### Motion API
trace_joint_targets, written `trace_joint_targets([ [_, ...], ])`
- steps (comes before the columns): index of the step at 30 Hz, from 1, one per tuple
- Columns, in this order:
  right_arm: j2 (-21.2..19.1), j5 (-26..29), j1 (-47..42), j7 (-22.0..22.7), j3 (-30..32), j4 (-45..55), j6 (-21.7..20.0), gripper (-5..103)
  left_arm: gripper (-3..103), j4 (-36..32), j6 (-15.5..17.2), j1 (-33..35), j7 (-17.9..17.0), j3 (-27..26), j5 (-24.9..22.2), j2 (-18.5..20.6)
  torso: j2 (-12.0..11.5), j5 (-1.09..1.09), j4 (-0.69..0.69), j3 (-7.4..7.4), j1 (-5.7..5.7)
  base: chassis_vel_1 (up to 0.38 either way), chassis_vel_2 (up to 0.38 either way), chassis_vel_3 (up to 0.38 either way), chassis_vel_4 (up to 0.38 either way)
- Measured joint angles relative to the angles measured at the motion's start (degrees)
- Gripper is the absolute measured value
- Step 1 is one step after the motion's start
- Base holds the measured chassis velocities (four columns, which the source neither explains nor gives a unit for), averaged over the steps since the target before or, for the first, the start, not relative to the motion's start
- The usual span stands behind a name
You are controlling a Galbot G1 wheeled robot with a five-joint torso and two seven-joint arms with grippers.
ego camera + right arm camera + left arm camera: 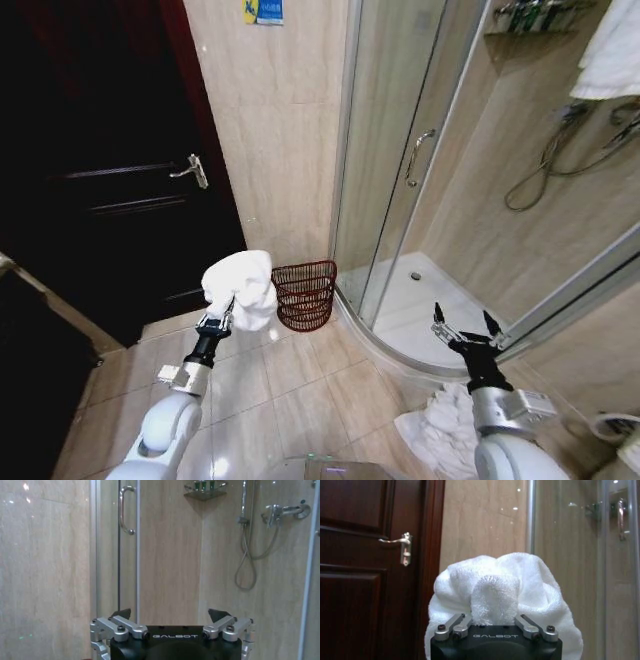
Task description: Discard the used towel into the hamper.
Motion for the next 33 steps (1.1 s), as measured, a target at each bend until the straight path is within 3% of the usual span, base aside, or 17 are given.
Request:
trace_joint_targets([
  [33,0.05,0.05,-0.87,0.22,0.64,-0.03,1.62,100,20,2.15,-2.49,0.95,0.8,-0.06,0.25,-1.01,-7.89,0.0,0.01,-4.39,-3.49,-0.028,-0.022,-0.024,-0.022],
])
